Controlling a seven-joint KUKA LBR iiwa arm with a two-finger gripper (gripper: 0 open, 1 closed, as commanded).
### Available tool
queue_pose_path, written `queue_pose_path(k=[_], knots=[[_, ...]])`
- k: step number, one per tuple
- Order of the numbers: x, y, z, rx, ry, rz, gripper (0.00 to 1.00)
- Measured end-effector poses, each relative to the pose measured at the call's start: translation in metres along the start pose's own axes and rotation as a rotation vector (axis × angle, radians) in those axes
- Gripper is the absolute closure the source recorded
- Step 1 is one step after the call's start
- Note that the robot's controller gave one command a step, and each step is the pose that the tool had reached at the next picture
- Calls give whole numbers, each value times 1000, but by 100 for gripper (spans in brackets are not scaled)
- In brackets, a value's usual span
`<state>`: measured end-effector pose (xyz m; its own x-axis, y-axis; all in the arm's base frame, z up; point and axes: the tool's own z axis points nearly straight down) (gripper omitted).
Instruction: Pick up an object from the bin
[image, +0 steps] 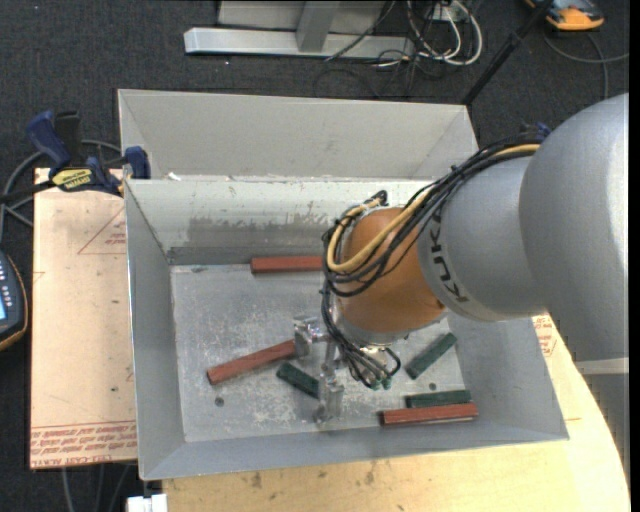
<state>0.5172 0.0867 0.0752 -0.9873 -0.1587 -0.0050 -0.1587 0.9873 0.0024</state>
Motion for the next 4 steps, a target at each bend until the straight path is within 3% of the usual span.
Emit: queue_pose_path(k=[1,2,3,4], knots=[[-1,-1,-1,1,-2,2,100],[-8,-1,-36,1,-1,5,100],[-7,-1,-34,1,3,6,0],[-22,-10,7,1,3,7,0]])
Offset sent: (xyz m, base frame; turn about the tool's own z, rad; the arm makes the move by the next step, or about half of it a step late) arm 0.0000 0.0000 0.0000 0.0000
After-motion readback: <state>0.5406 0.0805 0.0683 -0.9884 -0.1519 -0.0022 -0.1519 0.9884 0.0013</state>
